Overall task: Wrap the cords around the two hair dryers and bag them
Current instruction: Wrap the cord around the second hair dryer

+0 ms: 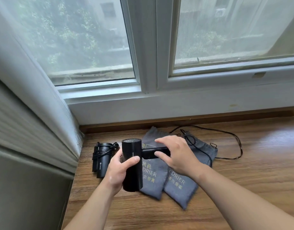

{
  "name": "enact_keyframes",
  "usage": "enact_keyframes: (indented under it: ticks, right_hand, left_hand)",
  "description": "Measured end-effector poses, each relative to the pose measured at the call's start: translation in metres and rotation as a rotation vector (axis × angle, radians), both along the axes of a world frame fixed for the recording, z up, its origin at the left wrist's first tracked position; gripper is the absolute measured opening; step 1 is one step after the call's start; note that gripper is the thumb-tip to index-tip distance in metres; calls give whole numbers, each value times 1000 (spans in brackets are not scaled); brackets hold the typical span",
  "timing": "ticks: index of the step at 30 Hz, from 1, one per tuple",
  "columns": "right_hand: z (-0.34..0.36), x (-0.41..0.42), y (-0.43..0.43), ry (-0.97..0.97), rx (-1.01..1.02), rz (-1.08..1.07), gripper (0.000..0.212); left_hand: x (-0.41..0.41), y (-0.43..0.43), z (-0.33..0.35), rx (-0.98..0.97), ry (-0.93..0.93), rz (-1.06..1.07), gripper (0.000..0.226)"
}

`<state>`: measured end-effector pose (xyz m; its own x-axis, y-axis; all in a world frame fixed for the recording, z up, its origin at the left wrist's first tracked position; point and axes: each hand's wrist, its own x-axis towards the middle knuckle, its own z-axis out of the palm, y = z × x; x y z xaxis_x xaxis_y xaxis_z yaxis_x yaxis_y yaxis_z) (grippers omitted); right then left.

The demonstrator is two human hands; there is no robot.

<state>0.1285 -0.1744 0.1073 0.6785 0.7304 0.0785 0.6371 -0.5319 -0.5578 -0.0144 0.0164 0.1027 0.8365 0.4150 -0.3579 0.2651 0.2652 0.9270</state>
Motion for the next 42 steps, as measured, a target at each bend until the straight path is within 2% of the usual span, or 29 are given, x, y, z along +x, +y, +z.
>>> enact_keyframes:
  ticks: [5,10,15,20,24,28,32,34,36,40,42]
  right_hand:
    - [6,5,2,113,-208,197,55]
    - [9,-6,3,240,-88,112,36]
    - [6,-16,-3,353,23,-38,31]
    - [11,-44,20,527,292,-369,37]
    - [24,-59,31,639,437,-465,24]
    - [27,-58,27,654,490,-389,15]
    - [18,-50,10,685,386,-265,25]
    - [17,-43,2,660,372,-218,12]
    - [19,-29,-8,618,305,-152,11]
    - [36,-3,-18,485,28,58,23]
    - [44,1,-16,458,-73,145,27]
  left_hand:
    - [-2,13,12,202,24,-104,54]
    - [0,9,19,306,26,-23,58]
    - [2,-3,24,380,27,57,58]
    - [14,-33,28,226,4,346,57]
    - [24,-49,31,87,-27,405,56]
    - [23,-53,30,-7,-114,445,59]
    - [20,-55,28,-91,-157,435,79]
    - [16,-47,30,-5,-113,355,102]
    - [10,-26,32,225,-39,202,116]
    - [10,14,41,901,37,-277,97]
    - [19,17,52,1036,98,-557,90]
